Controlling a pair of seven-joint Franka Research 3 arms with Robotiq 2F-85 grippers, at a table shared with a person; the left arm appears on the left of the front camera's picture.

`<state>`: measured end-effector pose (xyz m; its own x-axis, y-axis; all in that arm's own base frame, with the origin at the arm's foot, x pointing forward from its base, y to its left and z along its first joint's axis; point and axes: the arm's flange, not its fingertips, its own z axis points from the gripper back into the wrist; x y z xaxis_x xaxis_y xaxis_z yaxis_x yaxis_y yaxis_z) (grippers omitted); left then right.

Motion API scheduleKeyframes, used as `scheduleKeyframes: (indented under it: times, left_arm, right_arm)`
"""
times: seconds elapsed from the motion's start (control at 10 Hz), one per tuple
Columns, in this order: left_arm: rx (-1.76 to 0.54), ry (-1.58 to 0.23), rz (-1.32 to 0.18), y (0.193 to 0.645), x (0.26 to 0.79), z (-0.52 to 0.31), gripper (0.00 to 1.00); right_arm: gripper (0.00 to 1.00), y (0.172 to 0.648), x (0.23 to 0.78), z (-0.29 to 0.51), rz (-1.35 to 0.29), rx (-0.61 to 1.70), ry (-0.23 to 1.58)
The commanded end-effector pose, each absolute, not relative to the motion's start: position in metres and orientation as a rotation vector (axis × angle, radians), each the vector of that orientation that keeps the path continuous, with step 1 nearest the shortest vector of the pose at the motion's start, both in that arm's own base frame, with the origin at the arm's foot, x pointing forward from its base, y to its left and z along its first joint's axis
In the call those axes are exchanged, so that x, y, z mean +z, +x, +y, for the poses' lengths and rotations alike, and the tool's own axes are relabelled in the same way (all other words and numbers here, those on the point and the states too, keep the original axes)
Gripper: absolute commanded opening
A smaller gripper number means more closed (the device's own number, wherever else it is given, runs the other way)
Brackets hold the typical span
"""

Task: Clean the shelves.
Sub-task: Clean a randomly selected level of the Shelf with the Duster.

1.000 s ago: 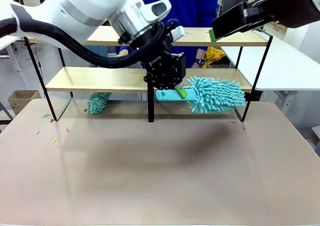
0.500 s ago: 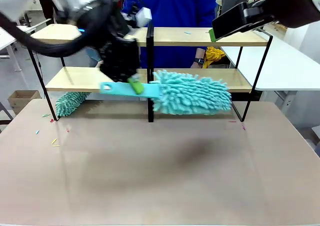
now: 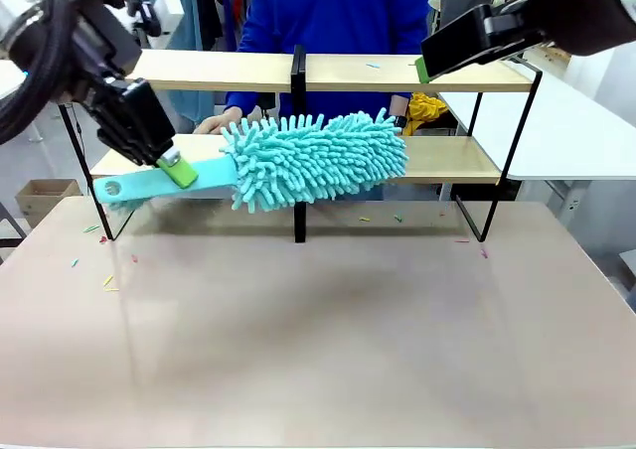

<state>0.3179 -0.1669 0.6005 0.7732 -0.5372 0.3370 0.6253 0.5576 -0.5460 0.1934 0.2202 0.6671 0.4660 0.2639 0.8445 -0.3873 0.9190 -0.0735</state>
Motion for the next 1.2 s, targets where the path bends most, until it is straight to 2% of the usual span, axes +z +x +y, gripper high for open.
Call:
scheduleKeyframes:
  times: [0.0,0.3,0.6,0.8,0.9,1.1]
  left_arm:
    - [-0.704,-0.703,-0.105,0.322,0.604,-0.173,0.12]
    - [-0.692,-0.697,-0.128,0.319,0.598,-0.169,0.12]
    - [-0.696,-0.902,-0.171,0.325,0.608,-0.154,0.12]
    - [-0.65,-0.9,-0.146,0.326,0.615,-0.131,0.12]
    - [-0.572,-0.926,-0.268,0.32,0.627,-0.095,0.12]
    - [-0.578,-1.193,-0.594,0.282,0.651,0.0,0.12]
  right_arm:
    - [1.0,0.194,0.668,0.221,-1.009,0.397,0.145]
    - [1.0,0.194,0.668,0.221,-1.009,0.397,0.145]
    - [1.0,0.194,0.668,0.221,-1.009,0.397,0.145]
    - [1.0,0.194,0.668,0.221,-1.009,0.397,0.145]
    - [1.0,0.194,0.668,0.221,-1.009,0.397,0.145]
    - [1.0,0.194,0.668,0.221,-1.009,0.397,0.145]
